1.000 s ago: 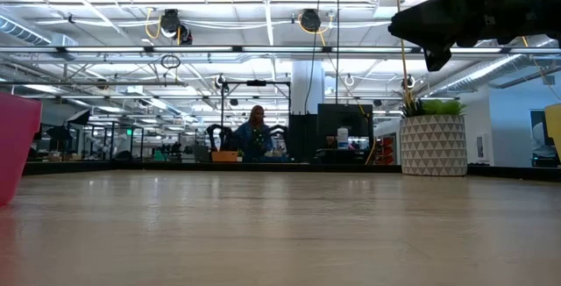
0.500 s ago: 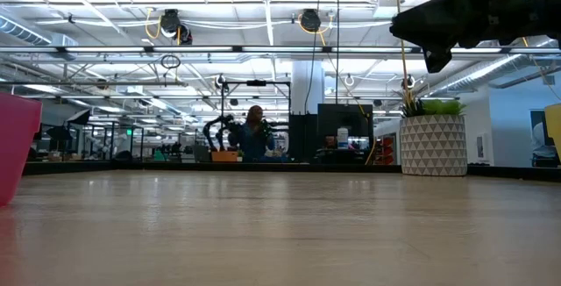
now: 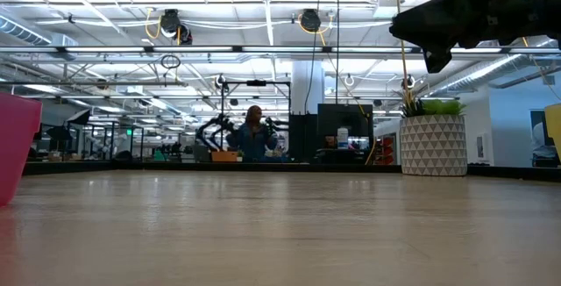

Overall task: Pick & Place hat
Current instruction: Put the grey cap into the pink bin

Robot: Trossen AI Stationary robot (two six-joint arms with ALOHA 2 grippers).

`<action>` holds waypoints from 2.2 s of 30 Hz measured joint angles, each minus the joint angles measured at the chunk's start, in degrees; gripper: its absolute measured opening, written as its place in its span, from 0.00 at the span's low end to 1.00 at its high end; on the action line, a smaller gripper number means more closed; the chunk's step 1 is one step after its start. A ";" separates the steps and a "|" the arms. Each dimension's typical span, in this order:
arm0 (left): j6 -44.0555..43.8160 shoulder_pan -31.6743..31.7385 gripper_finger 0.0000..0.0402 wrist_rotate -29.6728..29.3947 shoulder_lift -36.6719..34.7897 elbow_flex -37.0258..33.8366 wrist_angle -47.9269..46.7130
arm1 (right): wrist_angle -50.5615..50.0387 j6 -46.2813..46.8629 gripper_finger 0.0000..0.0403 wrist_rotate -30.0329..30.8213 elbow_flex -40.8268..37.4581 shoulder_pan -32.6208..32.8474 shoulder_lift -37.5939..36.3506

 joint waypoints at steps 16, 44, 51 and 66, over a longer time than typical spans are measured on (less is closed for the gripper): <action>6.41 3.36 0.23 5.10 -0.14 -3.59 6.80 | 0.03 0.00 0.15 0.07 0.00 -0.02 0.00; 4.03 1.77 0.23 -3.78 -5.71 -1.52 -17.22 | -0.86 0.85 0.15 0.09 0.00 -0.02 0.00; 3.64 1.75 0.23 0.22 -5.70 -9.51 -5.44 | -0.85 0.85 0.15 0.09 0.00 -0.02 0.00; 6.98 1.74 0.23 -0.11 -5.89 -16.50 2.66 | -0.84 0.85 0.15 0.09 0.00 -0.02 0.00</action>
